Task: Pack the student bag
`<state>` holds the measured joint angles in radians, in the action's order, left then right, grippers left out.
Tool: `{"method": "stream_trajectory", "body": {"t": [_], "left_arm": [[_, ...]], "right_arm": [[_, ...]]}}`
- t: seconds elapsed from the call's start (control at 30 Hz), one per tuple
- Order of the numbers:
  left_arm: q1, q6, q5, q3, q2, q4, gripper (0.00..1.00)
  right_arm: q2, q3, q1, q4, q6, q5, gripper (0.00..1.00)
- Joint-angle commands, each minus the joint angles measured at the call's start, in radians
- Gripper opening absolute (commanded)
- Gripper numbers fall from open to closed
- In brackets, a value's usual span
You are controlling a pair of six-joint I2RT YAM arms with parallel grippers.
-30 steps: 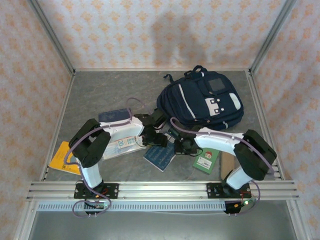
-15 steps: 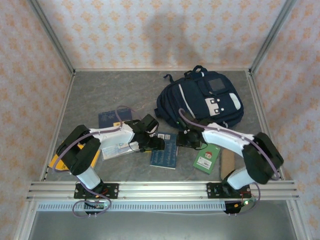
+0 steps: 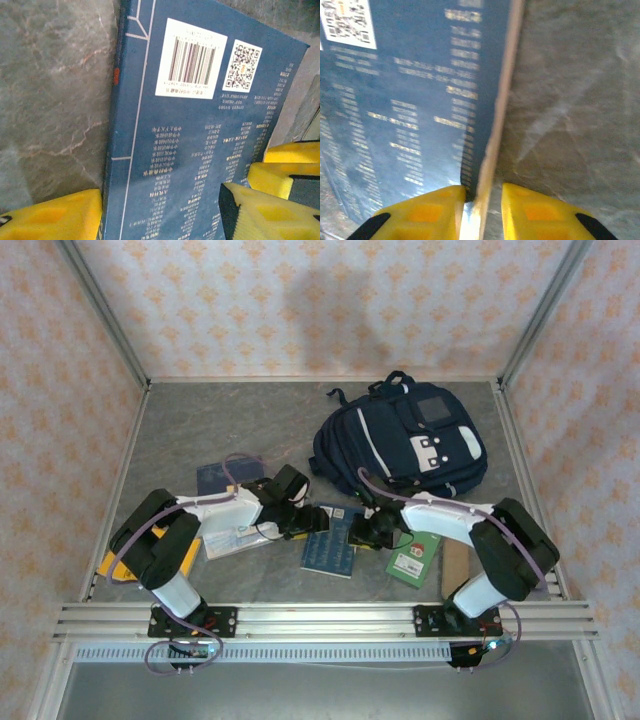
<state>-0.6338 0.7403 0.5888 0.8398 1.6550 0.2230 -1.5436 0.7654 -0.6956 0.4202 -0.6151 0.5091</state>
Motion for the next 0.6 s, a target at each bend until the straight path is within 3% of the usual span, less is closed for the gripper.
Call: {"method": "stream_trajectory", "body": {"t": [0.0, 0.33, 0.57], "left_arm": [[0.0, 0.002, 0.11, -0.012, 0.049, -0.117, 0.63], [0.003, -0.005, 0.184, -0.067, -0.123, -0.16, 0.56], [0.003, 0.042, 0.22, -0.104, -0.152, -0.245, 0.52]], "right_arm": [[-0.062, -0.003, -0.005, -0.048, -0.005, 0.022, 0.2], [-0.077, -0.019, 0.02, -0.016, 0.042, 0.005, 0.14], [-0.075, -0.018, 0.026, -0.005, 0.055, 0.0, 0.13]]}}
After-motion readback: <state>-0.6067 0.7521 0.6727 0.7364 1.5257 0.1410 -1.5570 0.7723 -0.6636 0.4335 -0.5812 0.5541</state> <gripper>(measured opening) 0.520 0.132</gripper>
